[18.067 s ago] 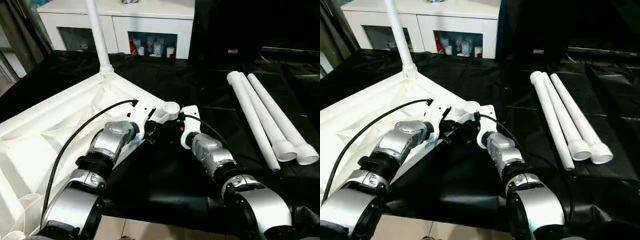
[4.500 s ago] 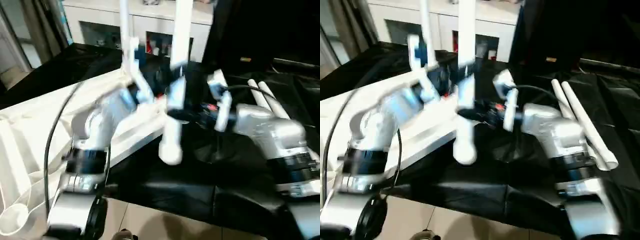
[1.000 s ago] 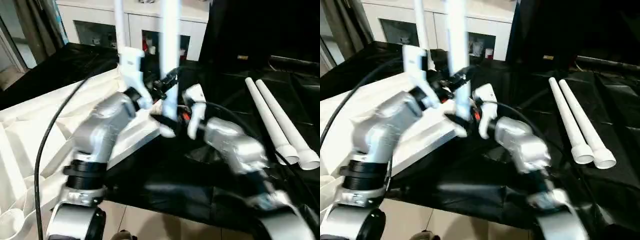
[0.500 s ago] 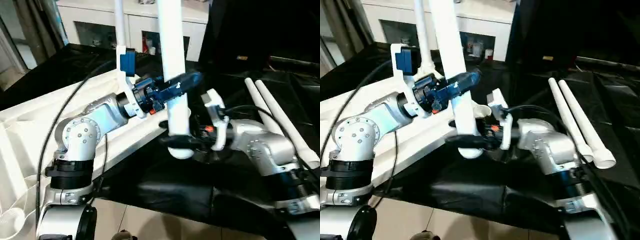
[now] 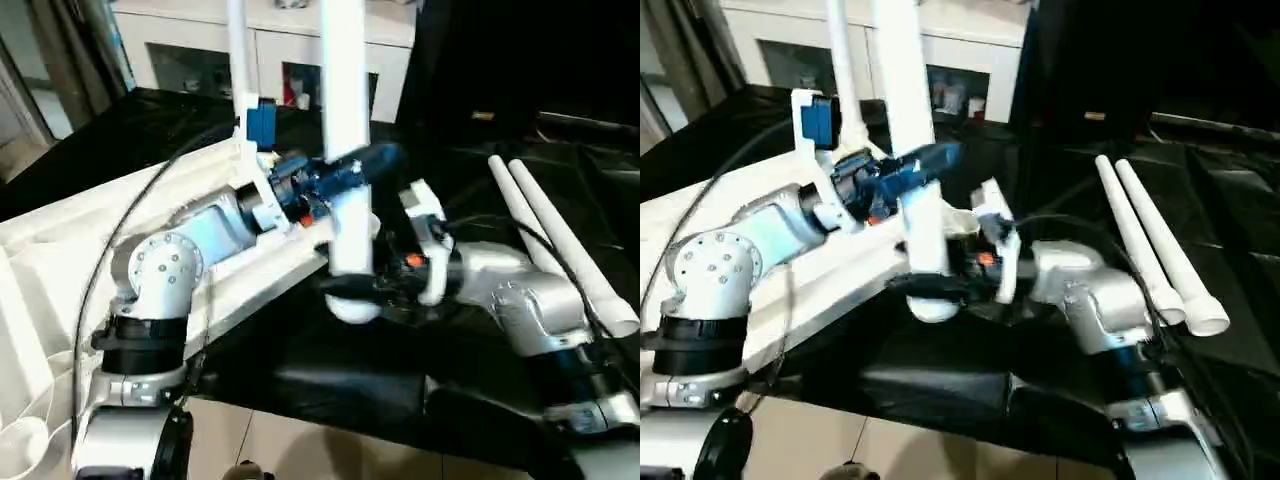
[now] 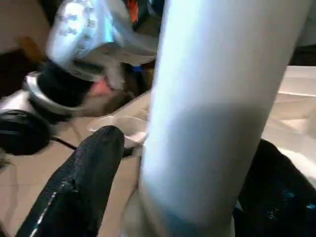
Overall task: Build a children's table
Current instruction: Insert table leg to table base
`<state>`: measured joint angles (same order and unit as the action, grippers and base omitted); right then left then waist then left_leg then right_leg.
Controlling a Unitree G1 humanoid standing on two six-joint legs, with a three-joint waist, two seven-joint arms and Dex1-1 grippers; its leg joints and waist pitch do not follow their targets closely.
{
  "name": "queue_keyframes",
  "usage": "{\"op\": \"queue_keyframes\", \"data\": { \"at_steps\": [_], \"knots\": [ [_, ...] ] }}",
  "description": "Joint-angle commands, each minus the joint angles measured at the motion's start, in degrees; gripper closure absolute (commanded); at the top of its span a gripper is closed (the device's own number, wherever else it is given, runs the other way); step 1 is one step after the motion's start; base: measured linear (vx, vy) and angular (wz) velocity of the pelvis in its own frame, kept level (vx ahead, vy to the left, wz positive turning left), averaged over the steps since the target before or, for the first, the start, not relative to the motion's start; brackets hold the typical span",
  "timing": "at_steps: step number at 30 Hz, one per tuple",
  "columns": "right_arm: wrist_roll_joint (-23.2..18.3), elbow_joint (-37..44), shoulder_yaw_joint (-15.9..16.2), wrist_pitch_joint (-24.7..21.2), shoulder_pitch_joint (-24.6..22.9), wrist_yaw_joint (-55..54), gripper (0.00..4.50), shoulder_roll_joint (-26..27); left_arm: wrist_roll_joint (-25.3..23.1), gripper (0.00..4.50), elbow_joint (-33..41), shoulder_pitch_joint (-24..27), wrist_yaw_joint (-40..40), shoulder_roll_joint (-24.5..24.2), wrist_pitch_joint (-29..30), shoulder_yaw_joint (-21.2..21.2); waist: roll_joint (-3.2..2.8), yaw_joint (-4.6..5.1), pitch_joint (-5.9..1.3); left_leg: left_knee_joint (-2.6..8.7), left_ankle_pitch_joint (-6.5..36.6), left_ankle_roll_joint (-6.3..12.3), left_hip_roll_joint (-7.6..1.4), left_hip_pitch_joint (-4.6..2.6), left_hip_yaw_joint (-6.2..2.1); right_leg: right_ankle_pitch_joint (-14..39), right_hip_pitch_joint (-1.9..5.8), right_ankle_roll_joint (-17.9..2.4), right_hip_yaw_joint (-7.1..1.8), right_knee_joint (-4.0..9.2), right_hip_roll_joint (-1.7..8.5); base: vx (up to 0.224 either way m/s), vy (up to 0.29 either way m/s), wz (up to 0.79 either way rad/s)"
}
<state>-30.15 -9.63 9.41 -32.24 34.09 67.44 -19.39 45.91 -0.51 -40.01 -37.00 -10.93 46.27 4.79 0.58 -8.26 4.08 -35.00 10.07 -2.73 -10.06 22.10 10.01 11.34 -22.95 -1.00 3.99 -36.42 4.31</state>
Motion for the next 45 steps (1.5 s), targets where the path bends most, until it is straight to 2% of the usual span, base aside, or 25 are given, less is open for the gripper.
{"op": "queue_keyframes", "data": {
  "at_steps": [1, 2, 3, 9, 13, 14, 15, 16, 23, 27, 37, 45],
  "knots": [
    [2.0, -1.2, 0.0, -0.3, 1.7, -2.2, 0.68, -0.3, -3.8, 2.59, -0.2, -1.8, 5.3, -0.3, 0.1, -1.1, -0.26, -0.02, -4.83, 4.02, 7.7, -0.62, -3.02, -1.0, -1.34, 5.4, 3.3, -11.2, -2.86, 3.83, 4.09, 0.0, 0.0, 0.0],
    [2.1, -1.7, 0.0, -1.4, 2.4, -3.0, 0.68, -0.2, -5.2, 2.59, -0.6, -2.1, 8.2, 0.0, 0.3, -0.9, -0.28, -0.08, -4.82, 3.95, 7.6, -0.45, -2.9, -1.04, -1.28, 5.1, 3.26, -11.3, -2.85, 3.9, 4.13, 0.0, 0.0, 0.0],
    [2.1, -2.0, -0.1, -2.0, 2.7, -3.6, 0.68, -0.1, -5.6, 2.59, -0.7, -2.1, 9.0, 0.1, 0.2, -0.9, 0.09, -0.14, -4.82, 3.93, 7.0, -0.22, -2.86, -0.93, -1.28, 4.9, 3.49, -11.4, -2.88, 3.84, 4.24, 0.0, 0.0, 0.0],
    [2.5, -4.9, -1.1, -4.8, 5.4, -8.2, 0.68, 1.8, -6.9, 2.6, -0.3, -1.7, 10.4, 1.2, -1.2, -1.1, -0.02, -0.2, -4.87, 3.83, 6.1, -0.1, -2.75, -0.76, -1.17, 4.1, 3.42, -12.1, -2.78, 3.83, 4.28, 0.0, 0.0, 0.0],
    [2.0, -5.3, -1.6, -6.3, 6.0, -8.7, 0.68, 2.2, -7.9, 2.6, 0.0, -1.6, 10.5, 1.5, -2.6, -1.5, -0.11, -0.22, -4.87, 3.92, 6.9, -0.21, -2.89, -0.85, -1.25, 4.3, 3.4, -11.7, -2.82, 3.89, 4.29, 0.0, 0.0, 0.0],
    [1.2, -5.8, -2.0, -8.0, 6.7, -8.8, 0.68, 2.2, -8.1, 2.6, 0.1, -1.6, 10.1, 1.7, -3.3, -1.7, 0.79, -0.09, -4.84, 3.96, 6.7, -0.09, -2.89, -0.83, -1.11, 4.3, 3.47, -11.6, -2.82, 3.96, 4.27, 0.0, 0.0, 0.0],
    [0.7, -6.1, -2.1, -9.1, 7.0, -8.6, 0.68, 2.1, -8.3, 2.6, 0.1, -1.6, 9.7, 1.8, -3.9, -1.8, 0.29, -0.32, -4.87, 3.93, 6.4, -0.04, -2.83, -0.84, -1.2, 4.7, 3.48, -11.8, -2.85, 3.8, 4.38, 0.0, 0.0, 0.0],
    [0.5, -6.3, -2.2, -9.5, 7.2, -8.4, 0.68, 2.1, -8.4, 2.6, 0.1, -1.6, 9.6, 1.9, -4.2, -1.8, 0.25, -0.28, -4.84, 3.9, 6.6, -0.04, -2.86, -0.87, -1.14, 5.0, 3.37, -11.8, -2.87, 3.87, 4.39, 0.0, 0.0, 0.0],
    [0.0, -7.9, -2.3, -12.7, 8.6, -7.4, 0.68, 1.5, -9.1, 2.61, 1.0, -0.9, 7.8, 1.9, -5.1, -3.1, 0.37, -0.38, -4.92, 3.83, 5.5, -0.09, -2.85, -0.73, -1.12, 3.3, 3.44, -11.7, -2.84, 3.65, 4.41, 0.0, 0.0, 0.0],
    [0.1, -8.6, -2.0, -13.9, 9.3, -7.0, 0.68, 1.1, -9.0, 2.61, 1.6, -0.5, 6.7, 1.5, -5.5, -3.7, 0.41, -0.36, -4.86, 3.87, 6.2, -0.32, -2.86, -0.82, -1.08, 4.6, 3.36, -11.8, -2.84, 3.77, 4.44, 0.0, 0.0, 0.0],
    [0.7, -9.4, -1.7, -14.8, 9.9, -5.9, 1.72, 0.6, -9.0, 2.61, 2.3, -0.2, 4.6, 1.0, -5.9, -4.2, 0.35, -0.4, -4.89, 3.84, 6.0, -0.37, -2.88, -0.82, -1.07, 4.2, 3.4, -11.6, -2.85, 3.7, 4.42, 0.0, 0.0, 0.0],
    [0.7, -9.3, -1.1, -15.0, 9.7, -4.7, 2.33, 0.2, -8.4, 2.61, 2.9, 0.1, 3.2, 1.1, -5.3, -5.0, 0.27, -0.45, -4.93, 3.8, 5.9, -0.4, -2.86, -0.79, -1.09, 3.4, 3.43, -11.9, -2.82, 3.63, 4.39, 0.0, 0.0, 0.0]
  ]
}}
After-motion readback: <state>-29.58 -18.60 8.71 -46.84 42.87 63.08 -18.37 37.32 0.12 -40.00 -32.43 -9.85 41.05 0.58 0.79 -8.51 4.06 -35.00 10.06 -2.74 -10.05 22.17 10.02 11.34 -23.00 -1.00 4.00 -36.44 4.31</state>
